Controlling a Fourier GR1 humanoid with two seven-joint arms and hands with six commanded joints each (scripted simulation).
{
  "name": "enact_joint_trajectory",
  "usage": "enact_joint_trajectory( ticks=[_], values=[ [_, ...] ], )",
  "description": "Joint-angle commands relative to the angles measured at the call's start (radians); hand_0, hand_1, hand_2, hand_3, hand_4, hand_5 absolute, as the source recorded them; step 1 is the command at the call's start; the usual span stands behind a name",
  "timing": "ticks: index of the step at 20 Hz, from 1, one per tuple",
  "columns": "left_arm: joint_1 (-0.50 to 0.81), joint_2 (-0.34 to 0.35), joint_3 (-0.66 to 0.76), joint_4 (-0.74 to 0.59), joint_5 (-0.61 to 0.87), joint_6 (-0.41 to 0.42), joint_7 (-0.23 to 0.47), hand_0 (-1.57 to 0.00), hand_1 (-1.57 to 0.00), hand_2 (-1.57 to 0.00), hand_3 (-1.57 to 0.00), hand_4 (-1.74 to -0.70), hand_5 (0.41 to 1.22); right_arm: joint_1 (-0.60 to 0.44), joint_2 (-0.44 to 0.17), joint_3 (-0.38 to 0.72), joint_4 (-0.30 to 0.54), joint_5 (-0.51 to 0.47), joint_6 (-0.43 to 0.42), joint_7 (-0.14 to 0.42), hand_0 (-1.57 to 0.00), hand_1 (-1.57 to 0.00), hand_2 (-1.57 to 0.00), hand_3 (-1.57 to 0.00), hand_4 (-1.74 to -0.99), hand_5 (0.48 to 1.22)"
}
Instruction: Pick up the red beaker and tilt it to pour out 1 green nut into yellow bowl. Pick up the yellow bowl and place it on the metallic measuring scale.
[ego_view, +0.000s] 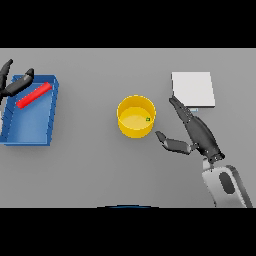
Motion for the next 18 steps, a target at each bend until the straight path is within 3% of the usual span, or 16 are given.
enact_joint_trajectory(
  ticks=[1, 5, 8, 11, 14, 18],
  values=[
    [-0.005, -0.006, -0.006, 0.005, -0.002, -0.002, 0.012, -0.01, -0.01, -0.01, -0.01, -0.80, 0.673, -0.026, -0.024, 0.021, 0.007, 0.037, 0.017, 0.012, 0.00, 0.00, 0.00, 0.00, -1.128, 0.637],
    [0.001, -0.020, -0.007, -0.003, 0.003, 0.003, 0.024, 0.00, 0.00, 0.00, 0.00, -0.81, 0.688, -0.183, -0.114, 0.124, 0.076, 0.190, 0.095, -0.008, 0.00, 0.00, 0.00, 0.00, -1.150, 0.630],
    [0.004, -0.009, -0.001, 0.007, 0.005, -0.007, 0.014, 0.00, 0.00, 0.00, 0.00, -0.81, 0.689, -0.272, -0.151, 0.198, 0.125, 0.266, 0.144, -0.073, 0.00, 0.00, 0.00, 0.00, -1.162, 0.637],
    [0.013, -0.010, -0.006, -0.006, 0.005, -0.012, 0.010, 0.00, 0.00, 0.00, 0.00, -0.80, 0.691, -0.357, -0.166, 0.252, 0.181, 0.314, 0.196, -0.095, 0.00, 0.00, 0.00, 0.00, -1.161, 0.643],
    [0.009, 0.001, 0.004, -0.004, 0.016, -0.026, 0.010, 0.00, 0.00, 0.00, 0.00, -0.81, 0.695, -0.413, -0.164, 0.303, 0.258, 0.346, 0.221, -0.154, 0.00, 0.00, 0.00, 0.00, -1.154, 0.639],
    [0.011, 0.001, 0.006, -0.016, 0.017, -0.021, 0.021, 0.00, 0.00, 0.00, 0.00, -0.81, 0.693, -0.499, -0.140, 0.356, 0.358, 0.374, 0.273, -0.175, 0.00, 0.00, 0.00, 0.00, -1.157, 0.652]
  ],
)
